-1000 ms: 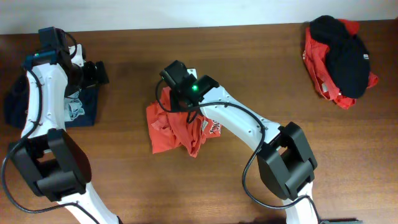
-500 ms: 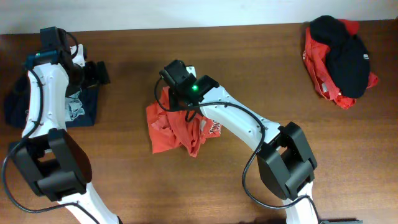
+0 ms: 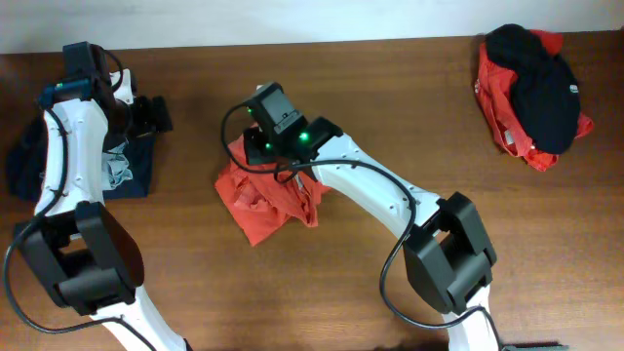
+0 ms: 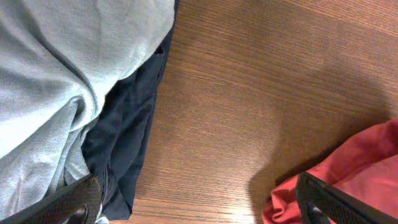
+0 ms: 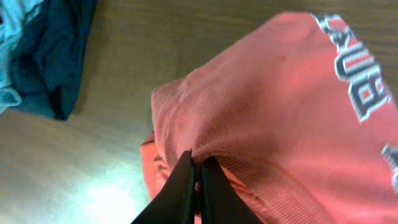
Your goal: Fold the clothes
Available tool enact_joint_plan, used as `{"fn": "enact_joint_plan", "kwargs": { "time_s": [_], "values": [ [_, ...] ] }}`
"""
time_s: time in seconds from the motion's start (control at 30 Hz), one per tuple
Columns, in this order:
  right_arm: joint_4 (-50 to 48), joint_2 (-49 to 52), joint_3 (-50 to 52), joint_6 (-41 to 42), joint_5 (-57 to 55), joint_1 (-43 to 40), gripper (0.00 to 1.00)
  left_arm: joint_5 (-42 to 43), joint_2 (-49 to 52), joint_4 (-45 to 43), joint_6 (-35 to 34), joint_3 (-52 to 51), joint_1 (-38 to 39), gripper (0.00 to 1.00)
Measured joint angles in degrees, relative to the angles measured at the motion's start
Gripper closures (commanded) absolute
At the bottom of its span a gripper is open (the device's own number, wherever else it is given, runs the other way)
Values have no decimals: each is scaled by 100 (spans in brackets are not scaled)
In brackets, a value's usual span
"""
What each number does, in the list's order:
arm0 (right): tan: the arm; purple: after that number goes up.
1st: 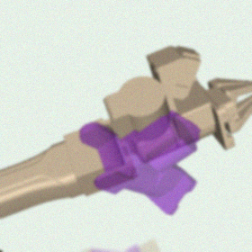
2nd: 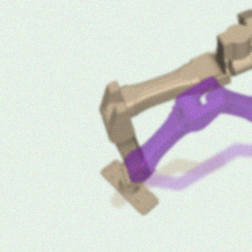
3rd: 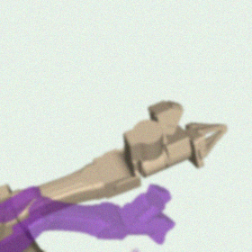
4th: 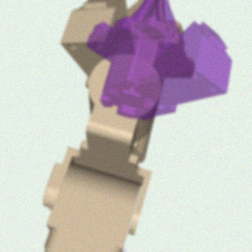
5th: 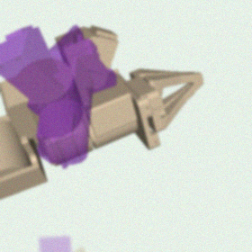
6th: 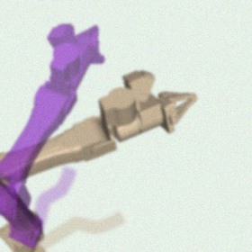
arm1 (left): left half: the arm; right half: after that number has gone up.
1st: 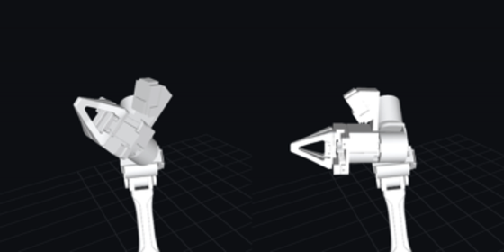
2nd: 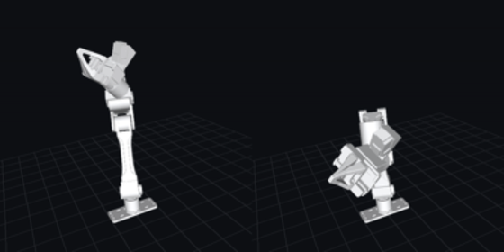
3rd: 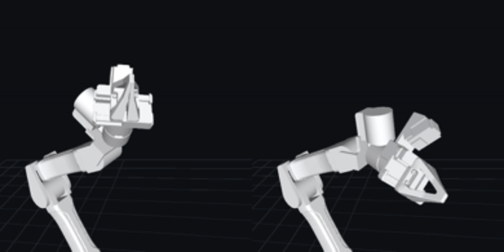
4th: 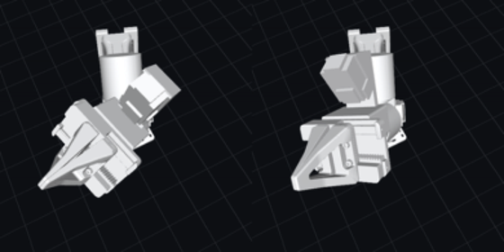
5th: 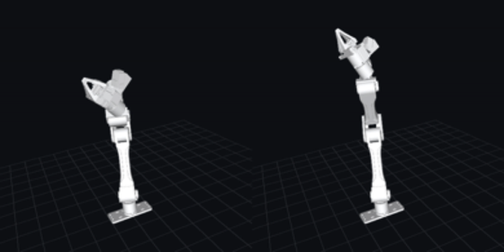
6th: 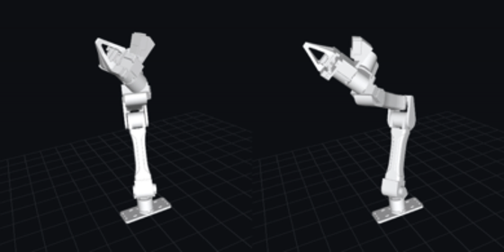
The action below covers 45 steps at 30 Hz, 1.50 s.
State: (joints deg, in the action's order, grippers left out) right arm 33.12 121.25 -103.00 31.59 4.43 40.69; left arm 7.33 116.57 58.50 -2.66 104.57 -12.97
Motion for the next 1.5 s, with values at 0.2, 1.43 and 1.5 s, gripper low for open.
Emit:
{"fn": "enact_joint_plan", "kwargs": {
  "time_s": [0.2, 1.43, 1.5],
  "values": [
    [348, 0, -7, 15, 59, 498, 96, 0, 0, -2, 0, 0, 0, 1],
    [1849, 15, -361, -59, 83, 437, 42, 15, 0, -68, -2, 0, 0, 1],
    [1851, 17, -361, 52, 72, 442, 42, 15, 0, -68, -2, 0, 0, 1]
  ]
}}
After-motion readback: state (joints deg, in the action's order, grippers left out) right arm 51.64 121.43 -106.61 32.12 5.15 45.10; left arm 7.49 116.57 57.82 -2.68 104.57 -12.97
